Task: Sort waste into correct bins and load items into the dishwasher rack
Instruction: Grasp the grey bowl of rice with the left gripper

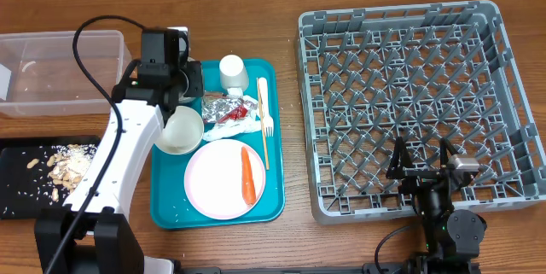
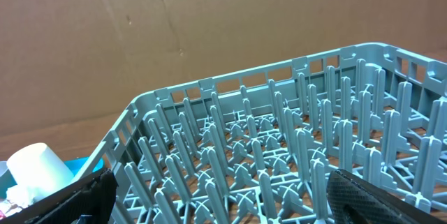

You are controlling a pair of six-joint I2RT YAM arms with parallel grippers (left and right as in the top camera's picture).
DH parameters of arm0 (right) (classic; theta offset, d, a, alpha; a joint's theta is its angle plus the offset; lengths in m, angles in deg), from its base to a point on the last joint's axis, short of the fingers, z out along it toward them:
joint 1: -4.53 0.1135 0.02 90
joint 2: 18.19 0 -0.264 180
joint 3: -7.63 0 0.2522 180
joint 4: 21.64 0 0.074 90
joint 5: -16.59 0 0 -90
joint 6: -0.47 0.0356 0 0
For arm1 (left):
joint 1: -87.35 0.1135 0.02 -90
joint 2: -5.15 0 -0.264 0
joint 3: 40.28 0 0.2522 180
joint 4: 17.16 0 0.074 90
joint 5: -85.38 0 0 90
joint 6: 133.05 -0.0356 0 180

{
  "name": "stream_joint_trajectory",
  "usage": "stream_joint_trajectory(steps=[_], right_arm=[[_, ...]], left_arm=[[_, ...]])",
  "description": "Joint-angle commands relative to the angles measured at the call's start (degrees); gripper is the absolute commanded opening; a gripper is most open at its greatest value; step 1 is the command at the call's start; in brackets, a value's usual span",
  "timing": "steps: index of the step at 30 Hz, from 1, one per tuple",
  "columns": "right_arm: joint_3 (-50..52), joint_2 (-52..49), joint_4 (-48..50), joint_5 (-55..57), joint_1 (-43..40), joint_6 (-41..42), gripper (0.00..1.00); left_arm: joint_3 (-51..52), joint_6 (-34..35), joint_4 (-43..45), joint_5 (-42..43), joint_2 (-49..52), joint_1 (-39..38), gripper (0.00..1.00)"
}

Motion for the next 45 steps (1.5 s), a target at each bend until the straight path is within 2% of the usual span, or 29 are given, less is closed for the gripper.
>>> stream_joint_trajectory(steps=[1,3,6,12,17,26,35,45], right_arm=[[0.59,0.57,0.24,0.35,-0.48,-0.44,1.0],[0.61,0.57,0.24,0.35,-0.48,-0.44,1.0],[0.59,0.57,0.24,0.35,-0.48,-0.44,1.0],[0.59,0.57,0.26,0.35,-0.48,-0.44,1.0],[0.59,0.57,0.24,0.35,-0.48,-0.44,1.0],[0.59,0.57,0.24,0.35,-0.48,-0.44,1.0],[0.59,0.57,0.24,0.35,-0.48,-0.44,1.0],[0.59,0.57,0.24,0.35,-0.48,-0.44,1.0]], left_arm=[[-3.76,-3.52,-0.13,1.57,0.85,0.02,0.45],[-4.79,-3.5,-0.39,2.78,1.64,0.0,0.51],[-7.41,-3.54,-3.17,3.98,4.35,0.04,0.55],[-19.91,-4.98,-16.85,5.64,14.73,0.07,0.65],[-27.65,-4.48,-22.62,6.34,21.7,0.04,0.63],[-28.09,-4.98,-24.76,6.01,26.97,0.07,0.52],[-28.06,-4.94,-24.74,1.53,31.15,0.04,0.52],[-28.06,-4.96,-21.38,0.72,31.5,0.07,0.5]])
